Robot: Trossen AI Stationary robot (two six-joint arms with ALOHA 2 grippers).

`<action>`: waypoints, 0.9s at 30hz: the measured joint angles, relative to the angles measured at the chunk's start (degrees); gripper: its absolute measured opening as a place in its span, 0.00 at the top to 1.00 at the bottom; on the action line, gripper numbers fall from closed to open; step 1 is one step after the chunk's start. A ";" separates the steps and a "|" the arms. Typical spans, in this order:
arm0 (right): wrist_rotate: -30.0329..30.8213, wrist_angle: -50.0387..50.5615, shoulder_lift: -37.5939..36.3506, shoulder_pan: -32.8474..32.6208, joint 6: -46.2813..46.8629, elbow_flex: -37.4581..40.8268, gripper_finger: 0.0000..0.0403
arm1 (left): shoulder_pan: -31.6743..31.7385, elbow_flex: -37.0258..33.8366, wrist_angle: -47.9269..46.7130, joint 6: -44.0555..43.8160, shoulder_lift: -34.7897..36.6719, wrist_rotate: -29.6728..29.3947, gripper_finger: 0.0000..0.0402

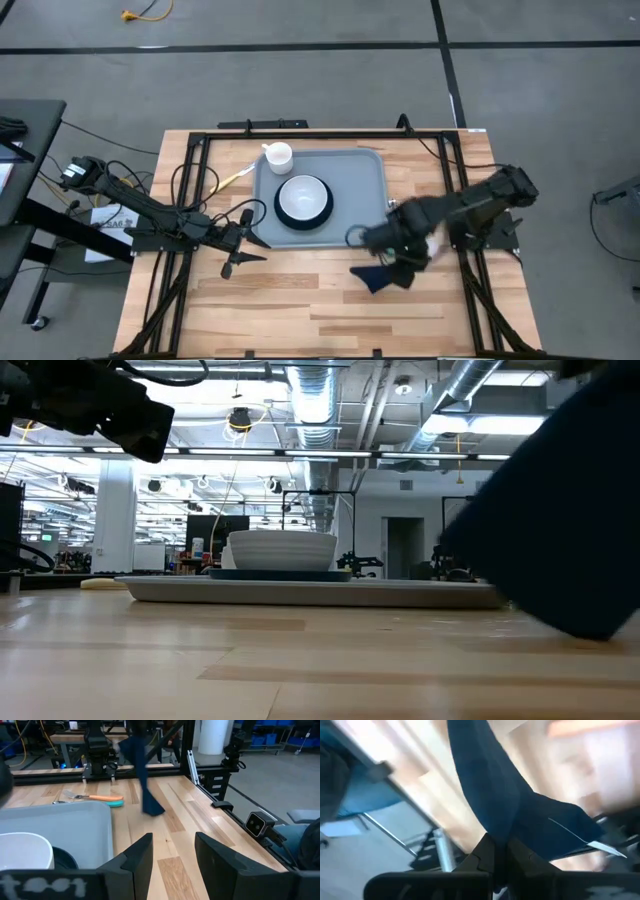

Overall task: Set up tray
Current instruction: Put the black napkin on the gray tray to the right of the black plate

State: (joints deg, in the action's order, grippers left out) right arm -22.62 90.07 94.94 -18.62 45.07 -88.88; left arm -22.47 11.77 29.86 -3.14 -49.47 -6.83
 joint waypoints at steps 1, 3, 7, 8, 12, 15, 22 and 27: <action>0.03 -0.01 0.00 2.33 -3.41 1.26 0.99 | 0.00 0.00 -0.21 0.03 0.00 0.11 0.66; 0.31 -0.02 0.00 7.16 -8.99 3.14 0.99 | -0.01 0.00 -0.84 0.04 0.00 0.11 0.66; 4.64 -0.10 0.00 16.24 -18.05 3.89 0.99 | 0.01 0.00 -0.97 0.05 0.00 0.11 0.66; 5.53 -0.03 0.00 18.39 -20.09 3.89 0.99 | 0.01 0.00 -0.97 0.07 0.00 0.11 0.66; 8.11 0.00 0.44 25.95 -25.54 3.87 0.99 | 0.00 0.00 -0.97 0.07 0.00 0.13 0.66; 9.81 -0.32 3.35 29.83 -28.40 3.99 0.99 | 0.00 0.00 -0.96 0.44 0.00 0.13 0.66; 16.70 0.19 12.53 32.29 -37.24 1.78 0.99 | -0.01 0.00 -1.00 0.53 0.00 0.13 0.66; 22.08 -0.12 18.52 32.64 -41.02 -2.68 0.99 | 0.00 0.00 -1.20 0.55 0.00 0.13 0.66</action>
State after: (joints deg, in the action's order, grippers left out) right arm -0.54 89.95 113.45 14.02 4.04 -91.56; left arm -22.47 11.77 28.65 -2.59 -49.47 -6.70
